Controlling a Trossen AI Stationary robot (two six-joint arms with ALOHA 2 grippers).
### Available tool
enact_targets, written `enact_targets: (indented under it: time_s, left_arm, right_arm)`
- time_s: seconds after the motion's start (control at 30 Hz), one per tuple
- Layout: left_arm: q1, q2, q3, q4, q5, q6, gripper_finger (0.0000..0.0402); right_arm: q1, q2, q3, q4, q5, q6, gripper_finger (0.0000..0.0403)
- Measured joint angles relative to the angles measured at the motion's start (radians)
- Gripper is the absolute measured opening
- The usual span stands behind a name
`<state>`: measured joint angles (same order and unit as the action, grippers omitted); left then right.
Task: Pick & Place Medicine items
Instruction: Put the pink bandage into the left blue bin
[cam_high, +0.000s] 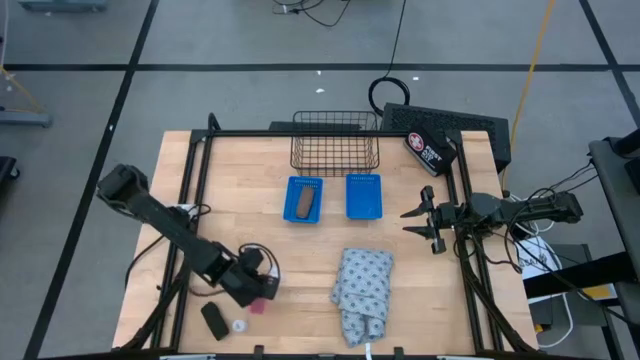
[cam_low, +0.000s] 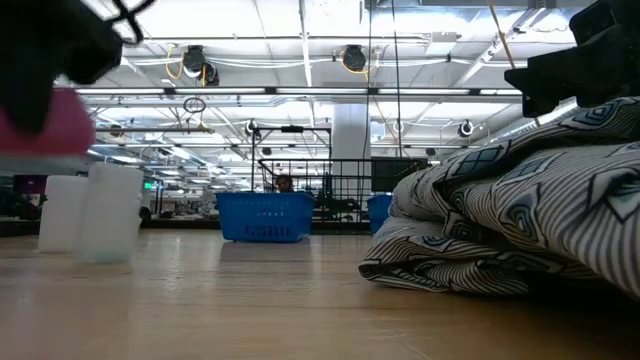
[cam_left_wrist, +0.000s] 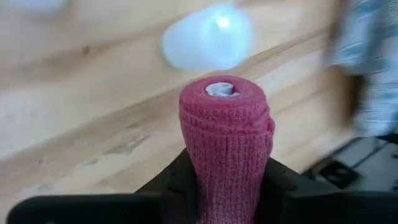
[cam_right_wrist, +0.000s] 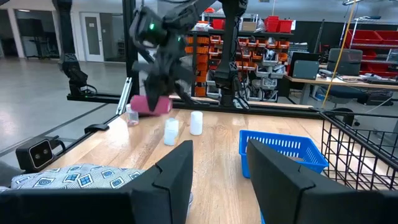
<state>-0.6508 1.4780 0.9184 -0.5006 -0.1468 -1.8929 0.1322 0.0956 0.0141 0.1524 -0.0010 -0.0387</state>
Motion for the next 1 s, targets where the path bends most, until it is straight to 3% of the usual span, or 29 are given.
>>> enact_targets:
  time_s: [0.2, 0.43, 0.73, 1.0]
  left_arm:
    - [0.059, -0.135, 0.001, -0.007, -0.165, 0.193, 0.0117]
    - [0.228, -0.214, 0.002, 0.049, -0.184, 0.512, 0.0119]
    - [0.590, -0.197, 0.002, 0.134, 0.072, 0.875, 0.0119]
    - [0.851, -0.158, 0.002, 0.128, 0.149, 1.021, 0.0120]
  right_arm:
    - [0.000, 0.000, 0.000, 0.000, 0.000, 0.000, 0.0139]
    - [0.000, 0.000, 0.000, 0.000, 0.000, 0.000, 0.0139]
    - [0.000, 0.000, 0.000, 0.000, 0.000, 0.000, 0.0139]
    - [0.000, 0.000, 0.000, 0.000, 0.000, 0.000, 0.0139]
